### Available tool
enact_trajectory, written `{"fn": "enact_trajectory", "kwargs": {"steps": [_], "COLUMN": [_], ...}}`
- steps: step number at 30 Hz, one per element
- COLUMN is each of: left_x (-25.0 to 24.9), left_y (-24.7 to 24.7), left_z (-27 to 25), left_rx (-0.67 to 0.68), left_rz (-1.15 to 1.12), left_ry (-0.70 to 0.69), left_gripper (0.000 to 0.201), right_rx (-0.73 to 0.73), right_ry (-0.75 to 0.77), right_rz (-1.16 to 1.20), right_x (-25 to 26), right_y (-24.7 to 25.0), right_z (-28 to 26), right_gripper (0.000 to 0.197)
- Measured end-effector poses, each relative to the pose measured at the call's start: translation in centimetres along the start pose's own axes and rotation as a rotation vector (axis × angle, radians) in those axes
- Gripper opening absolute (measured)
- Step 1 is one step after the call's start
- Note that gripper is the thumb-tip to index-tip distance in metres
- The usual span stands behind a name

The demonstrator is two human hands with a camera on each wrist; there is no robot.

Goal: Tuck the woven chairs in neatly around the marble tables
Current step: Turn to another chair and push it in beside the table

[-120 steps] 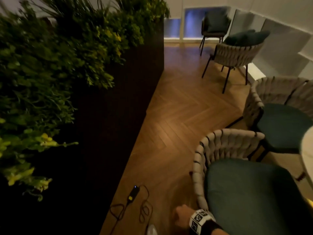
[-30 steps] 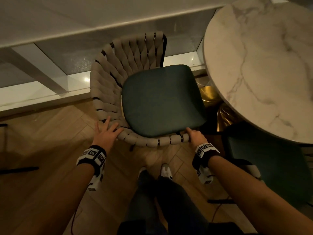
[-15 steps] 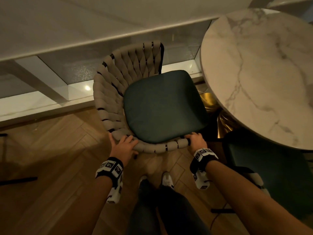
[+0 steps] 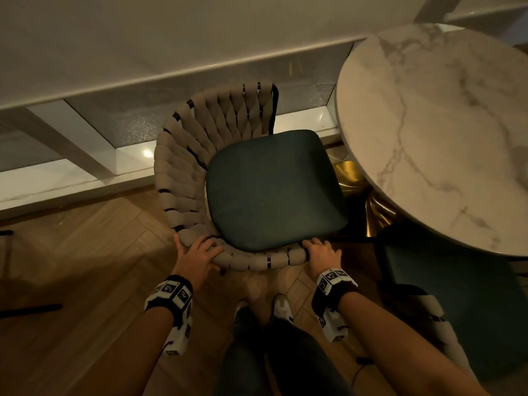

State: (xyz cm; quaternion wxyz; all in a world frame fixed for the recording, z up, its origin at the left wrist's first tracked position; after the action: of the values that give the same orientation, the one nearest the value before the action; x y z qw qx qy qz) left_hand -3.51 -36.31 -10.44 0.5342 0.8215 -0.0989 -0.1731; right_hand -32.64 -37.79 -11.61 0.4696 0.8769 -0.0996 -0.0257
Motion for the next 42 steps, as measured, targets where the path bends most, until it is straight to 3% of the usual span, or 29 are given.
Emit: {"fn": "enact_trajectory", "kwargs": {"steps": [7,11,18,29,42], "left_x": [0.6,0.1,-1.5,-3.0,-3.1], "left_y": [-1.0,0.3,1.4,0.9,0.8], "left_z": [-1.3,-0.2,2.2,0.3,0.0], "left_rx": [0.079,0.035,-0.003,-0.004,0.025], "left_rz": [0.014,-0.003,-0.045,-0.123,-0.085], "left_ry": [0.020,0.008,0.024,0.036,0.063], "left_gripper": [0.044,0.044,0.045,0.044,0.045], "right_rx": [0.043,0.053,0.071,0.061,0.060], "right_ry": [-0.072,-0.082,-0.033,0.008,0.087], "right_rz": [0.038,0.117,0.112,0.105,-0.011], "right_x": [0.2,0.4,-0.8,-2.0,-2.2], "right_y": [-2.2,-1.0,1.6,0.5,1.2], "right_z": [-2.1,-0.9,2.1,1.3,-0.6], "right_gripper": [0.045,0.036,0.037,0.035,0.053]}}
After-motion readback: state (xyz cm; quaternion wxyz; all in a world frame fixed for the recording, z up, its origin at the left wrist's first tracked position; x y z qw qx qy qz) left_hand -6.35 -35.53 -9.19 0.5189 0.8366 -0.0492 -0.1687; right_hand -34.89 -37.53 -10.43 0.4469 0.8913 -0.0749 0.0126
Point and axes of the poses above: each hand's wrist, its own z-axis towards the middle knuckle, its own y-axis out of the back of the hand, x = y × z, the point moved 8 cm from there along z, towards the middle knuckle, and after that the axes turned 7 degrees about -y, right-handed, at the moved point
